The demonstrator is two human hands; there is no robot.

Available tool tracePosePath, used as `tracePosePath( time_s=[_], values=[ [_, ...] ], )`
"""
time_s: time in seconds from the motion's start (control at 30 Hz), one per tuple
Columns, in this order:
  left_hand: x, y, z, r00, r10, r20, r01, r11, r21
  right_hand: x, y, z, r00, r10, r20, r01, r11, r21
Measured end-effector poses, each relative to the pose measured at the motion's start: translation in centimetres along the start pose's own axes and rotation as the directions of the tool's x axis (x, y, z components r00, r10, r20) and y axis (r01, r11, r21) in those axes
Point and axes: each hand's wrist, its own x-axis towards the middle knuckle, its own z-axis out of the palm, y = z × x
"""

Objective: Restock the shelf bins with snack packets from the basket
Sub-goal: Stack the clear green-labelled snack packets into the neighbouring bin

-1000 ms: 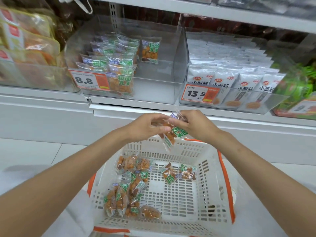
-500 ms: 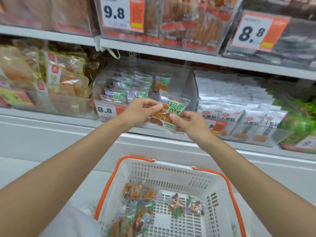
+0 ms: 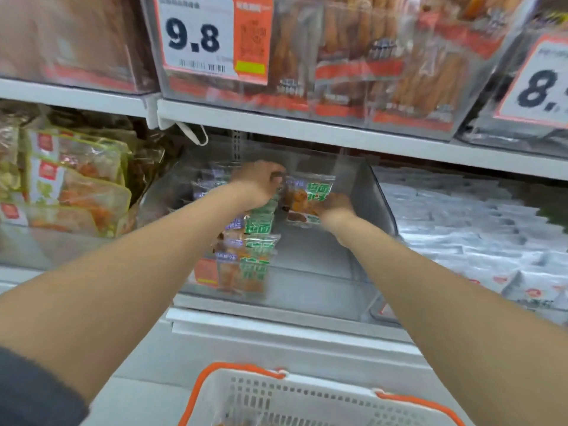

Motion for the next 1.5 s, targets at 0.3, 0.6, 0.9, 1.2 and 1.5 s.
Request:
tracePosePath(
  time_s=[0.3,0.6,0.9,1.2,1.5],
  values=[
    [1.3,-2.2,1.8,0.982,0.081,0.170,-0.117,0.970,0.211,5.4,3.1,3.8,0.999,-0.035,-0.022,0.030,0.977,-0.209],
    [1.6,-2.2,1.9,0.983,0.051,0.179,-0.085,0.979,0.185,5.6,3.2,5.2,0.996,-0.025,-0.081,-0.008,0.922,-0.386],
    [1.4,-2.3,1.9,0.984,0.052,0.170,-0.084,0.978,0.189,5.8,3.2,5.6,0.993,-0.033,-0.116,-0.011,0.931,-0.365],
    [1.2,-2.1,1.9,0.983,0.055,0.174,-0.091,0.975,0.205,6.2,3.6,5.3,0.992,-0.026,-0.125,-0.010,0.960,-0.279],
    [1.3,-2.2,1.8,0.982,0.049,0.184,-0.086,0.976,0.200,5.7,3.6,4.7,0.985,-0.046,-0.168,0.007,0.974,-0.224]
  ],
)
